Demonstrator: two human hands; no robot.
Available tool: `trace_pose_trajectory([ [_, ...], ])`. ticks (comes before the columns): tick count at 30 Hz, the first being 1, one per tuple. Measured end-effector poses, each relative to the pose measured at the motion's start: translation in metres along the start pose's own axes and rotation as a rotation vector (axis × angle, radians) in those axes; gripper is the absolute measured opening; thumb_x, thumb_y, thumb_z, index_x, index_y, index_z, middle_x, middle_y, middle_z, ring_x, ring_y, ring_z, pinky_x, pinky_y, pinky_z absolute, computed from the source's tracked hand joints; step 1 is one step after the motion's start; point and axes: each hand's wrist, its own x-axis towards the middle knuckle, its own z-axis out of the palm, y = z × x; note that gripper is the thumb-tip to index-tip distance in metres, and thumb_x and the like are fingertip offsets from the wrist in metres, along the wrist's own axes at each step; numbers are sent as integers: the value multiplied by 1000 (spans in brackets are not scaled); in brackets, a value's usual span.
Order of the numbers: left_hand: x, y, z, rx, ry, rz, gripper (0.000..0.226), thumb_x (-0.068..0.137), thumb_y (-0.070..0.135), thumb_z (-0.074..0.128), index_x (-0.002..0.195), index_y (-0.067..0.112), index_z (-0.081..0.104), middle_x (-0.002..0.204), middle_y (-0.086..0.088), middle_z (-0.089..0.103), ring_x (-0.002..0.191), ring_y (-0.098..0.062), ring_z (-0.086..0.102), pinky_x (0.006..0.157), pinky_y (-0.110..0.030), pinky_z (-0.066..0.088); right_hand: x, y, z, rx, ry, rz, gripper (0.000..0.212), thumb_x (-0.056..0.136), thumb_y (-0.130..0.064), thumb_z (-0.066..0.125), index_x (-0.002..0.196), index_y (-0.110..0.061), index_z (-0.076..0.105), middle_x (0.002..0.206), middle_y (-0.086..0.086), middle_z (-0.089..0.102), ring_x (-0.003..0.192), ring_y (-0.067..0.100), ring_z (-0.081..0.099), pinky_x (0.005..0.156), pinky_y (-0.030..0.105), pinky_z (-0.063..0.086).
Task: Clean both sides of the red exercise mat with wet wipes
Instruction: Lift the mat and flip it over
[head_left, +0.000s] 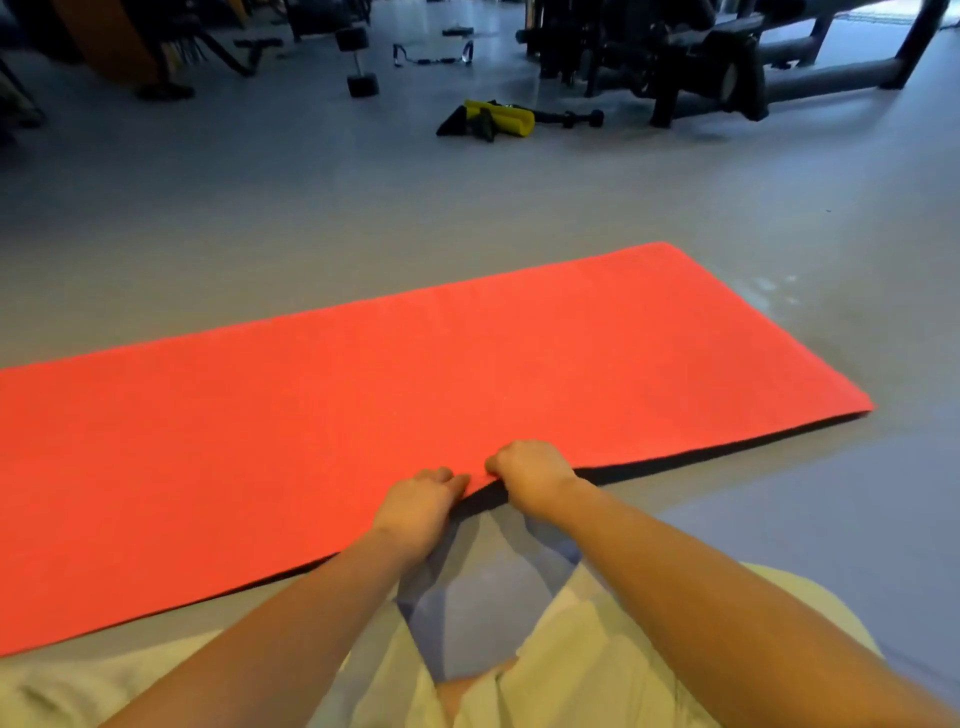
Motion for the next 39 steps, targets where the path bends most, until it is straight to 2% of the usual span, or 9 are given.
trace_pose_trajectory([
  [5, -64, -81, -6, 130, 50, -234, 70, 91, 8, 55, 158, 24, 39, 139, -3, 55, 127, -30, 53, 86, -44, 54, -4, 8, -15, -9, 186, 53, 35, 76, -5, 57, 106, -22, 64, 104, 3, 67, 96, 32, 66, 66, 35, 45],
  [8, -74, -101, -21, 172, 87, -283, 71, 91, 6, 53, 159, 22, 38, 136, -2, 58, 123, -30, 56, 83, -44, 57, -6, 14, -30, -5, 336, 82, 42, 68, -2, 60, 106, -20, 65, 98, 3, 64, 92, 32, 64, 61, 34, 47],
  [14, -10, -25, -41, 62, 78, -222, 52, 99, 8, 46, 149, 21, 47, 135, -9, 60, 124, -34, 58, 96, -44, 51, -36, 73, -42, 69, 491, 386, 39, 58, -6, 66, 95, -18, 69, 91, 4, 66, 90, 32, 64, 65, 37, 54],
  [18, 35, 27, -39, 18, 31, -137, 45, 96, 4, 48, 139, 16, 55, 127, -14, 61, 119, -38, 60, 93, -44, 49, -61, 107, -33, -24, 338, 617, 23, 75, -9, 68, 97, -16, 70, 95, 6, 63, 89, 32, 66, 66, 35, 54],
  [21, 47, 41, -33, -78, 13, -128, 32, 94, 10, 57, 125, 13, 61, 123, -15, 61, 116, -39, 62, 92, -45, 49, -50, 80, -18, -25, 179, 430, 36, 78, -12, 65, 114, -19, 63, 112, 6, 59, 106, 30, 62, 81, 37, 53],
  [26, 27, 20, -22, -223, 71, -48, 41, 85, 25, 73, 122, 15, 58, 120, -11, 56, 114, -36, 56, 86, -45, 47, -14, -6, -6, -49, 66, 28, 34, 85, -8, 60, 118, -18, 59, 116, 6, 58, 112, 30, 59, 80, 40, 51],
  [31, -34, -65, -7, -96, 168, -157, 21, 87, 12, 59, 108, 12, 59, 112, -12, 54, 111, -38, 53, 82, -49, 49, -4, 12, -11, -62, 113, 174, 26, 81, -9, 62, 104, -20, 65, 108, 4, 66, 102, 30, 66, 70, 34, 47],
  [35, -41, -77, -19, -27, 132, -170, 25, 89, 24, 68, 111, 16, 60, 116, -6, 55, 114, -31, 54, 81, -43, 47, -7, 30, -14, -66, 121, 395, 26, 85, -5, 58, 106, -17, 67, 111, 5, 69, 103, 29, 68, 78, 34, 53],
  [39, -25, -41, -20, -44, 106, -120, 21, 90, 24, 65, 110, 17, 62, 115, -6, 56, 113, -31, 56, 83, -45, 48, -7, -5, 0, -57, 135, 67, 30, 84, -11, 60, 113, -19, 60, 112, 5, 59, 104, 31, 63, 75, 38, 52],
])
